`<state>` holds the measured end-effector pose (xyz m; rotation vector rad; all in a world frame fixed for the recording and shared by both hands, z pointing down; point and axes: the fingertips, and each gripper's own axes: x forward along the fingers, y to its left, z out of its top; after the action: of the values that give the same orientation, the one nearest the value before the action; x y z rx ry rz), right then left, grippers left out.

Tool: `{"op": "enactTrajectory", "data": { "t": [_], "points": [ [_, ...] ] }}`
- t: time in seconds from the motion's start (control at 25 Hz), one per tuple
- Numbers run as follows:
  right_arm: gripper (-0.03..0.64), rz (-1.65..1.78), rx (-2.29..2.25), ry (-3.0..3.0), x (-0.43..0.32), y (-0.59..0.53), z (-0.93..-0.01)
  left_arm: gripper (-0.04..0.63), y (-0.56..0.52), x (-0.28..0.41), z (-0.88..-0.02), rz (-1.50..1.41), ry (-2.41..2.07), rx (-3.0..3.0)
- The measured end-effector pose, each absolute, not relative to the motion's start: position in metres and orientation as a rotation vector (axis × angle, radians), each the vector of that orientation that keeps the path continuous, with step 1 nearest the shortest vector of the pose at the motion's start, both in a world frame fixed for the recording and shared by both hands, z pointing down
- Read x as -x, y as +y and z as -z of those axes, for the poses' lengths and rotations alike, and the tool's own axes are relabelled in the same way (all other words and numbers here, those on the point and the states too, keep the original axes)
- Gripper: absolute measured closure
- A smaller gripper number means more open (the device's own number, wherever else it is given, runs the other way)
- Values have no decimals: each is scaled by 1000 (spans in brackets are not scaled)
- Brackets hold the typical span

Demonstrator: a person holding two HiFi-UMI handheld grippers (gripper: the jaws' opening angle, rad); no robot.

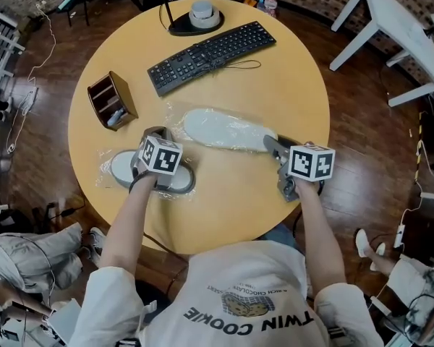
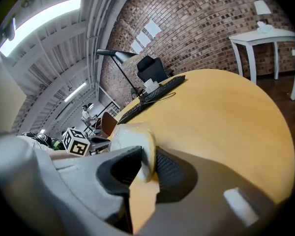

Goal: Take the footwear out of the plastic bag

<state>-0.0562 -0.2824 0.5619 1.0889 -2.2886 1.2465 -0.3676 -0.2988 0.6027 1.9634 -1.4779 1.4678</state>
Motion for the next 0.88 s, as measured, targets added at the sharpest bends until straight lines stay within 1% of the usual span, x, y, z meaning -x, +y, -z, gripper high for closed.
{"op": "enactTrajectory", "data": {
  "t": [0.52,0.88],
  "points": [
    [537,-1205,-1183,-2257,6,-270,-558,597,-298,367,-602,-1486,-1490,-1944],
    [537,-1213,-1174,-2260,0,-269,-558,591,-297,367,-601,-1544,-1503,-1901]
  ]
}}
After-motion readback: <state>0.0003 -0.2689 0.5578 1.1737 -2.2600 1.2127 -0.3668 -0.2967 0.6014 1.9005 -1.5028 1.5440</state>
